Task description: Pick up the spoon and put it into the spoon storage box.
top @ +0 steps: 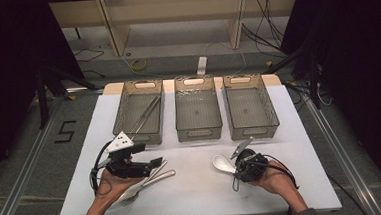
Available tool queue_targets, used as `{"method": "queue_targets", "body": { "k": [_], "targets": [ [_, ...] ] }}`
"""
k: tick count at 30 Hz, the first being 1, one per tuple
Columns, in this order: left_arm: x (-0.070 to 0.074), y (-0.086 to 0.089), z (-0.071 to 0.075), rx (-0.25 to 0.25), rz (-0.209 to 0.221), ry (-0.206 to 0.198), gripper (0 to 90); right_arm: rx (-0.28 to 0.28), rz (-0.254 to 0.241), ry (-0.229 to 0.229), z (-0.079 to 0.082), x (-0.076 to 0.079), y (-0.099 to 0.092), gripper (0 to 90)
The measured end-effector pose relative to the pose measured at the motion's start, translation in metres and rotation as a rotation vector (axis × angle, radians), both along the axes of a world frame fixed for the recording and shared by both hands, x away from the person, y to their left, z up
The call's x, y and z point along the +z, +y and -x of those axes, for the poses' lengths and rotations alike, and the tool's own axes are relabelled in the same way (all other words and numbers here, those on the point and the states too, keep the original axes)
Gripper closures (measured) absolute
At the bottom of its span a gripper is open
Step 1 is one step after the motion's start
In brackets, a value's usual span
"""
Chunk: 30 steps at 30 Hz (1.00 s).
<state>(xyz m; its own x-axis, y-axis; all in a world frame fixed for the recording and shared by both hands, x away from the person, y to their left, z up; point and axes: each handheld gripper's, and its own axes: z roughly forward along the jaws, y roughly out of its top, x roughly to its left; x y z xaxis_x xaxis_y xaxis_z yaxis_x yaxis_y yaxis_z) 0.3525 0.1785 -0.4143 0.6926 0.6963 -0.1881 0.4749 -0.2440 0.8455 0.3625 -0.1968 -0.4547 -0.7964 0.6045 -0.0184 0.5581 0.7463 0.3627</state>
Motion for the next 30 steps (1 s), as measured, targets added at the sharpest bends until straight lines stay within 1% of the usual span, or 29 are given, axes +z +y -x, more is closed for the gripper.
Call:
{"method": "queue_targets", "body": {
  "k": [3,5,7,9,11,15,20,22,24,25,30],
  "targets": [
    [-0.001,0.0,-0.001,-0.003,-0.012,0.011,15.9,-0.009,-0.02,-0.017,0.0,0.005,-0.002,77.2],
    [-0.001,0.0,-0.001,-0.006,-0.021,0.009,15.9,-0.008,-0.044,-0.02,-0.001,0.011,-0.004,77.2],
    [-0.001,0.001,-0.002,-0.009,-0.035,0.004,16.0,-0.014,-0.069,-0.035,-0.001,0.015,-0.006,77.2],
    [-0.002,0.002,-0.002,-0.011,-0.052,0.01,16.0,-0.015,-0.092,-0.057,-0.004,0.021,-0.006,77.1],
    [-0.003,0.002,-0.003,-0.015,-0.073,0.02,16.0,-0.017,-0.104,-0.077,-0.006,0.026,-0.005,77.1],
    [-0.003,0.003,-0.003,-0.025,-0.078,0.023,16.0,-0.014,-0.126,-0.109,-0.014,0.034,-0.002,77.1],
    [-0.004,0.005,-0.004,-0.027,-0.085,0.03,16.0,-0.026,-0.158,-0.144,-0.025,0.044,0.004,77.1],
    [-0.003,0.005,-0.004,-0.026,-0.087,0.03,16.0,-0.025,-0.155,-0.157,-0.029,0.045,0.009,77.0],
    [-0.003,0.005,-0.004,-0.024,-0.083,0.031,16.0,-0.024,-0.168,-0.168,-0.033,0.048,0.012,77.1],
    [-0.004,0.006,-0.004,-0.023,-0.082,0.031,16.0,-0.027,-0.179,-0.17,-0.035,0.05,0.014,77.0],
    [-0.004,0.008,-0.003,-0.037,-0.084,0.045,16.0,-0.044,-0.19,-0.201,-0.05,0.062,0.024,77.0]
  ]
}}
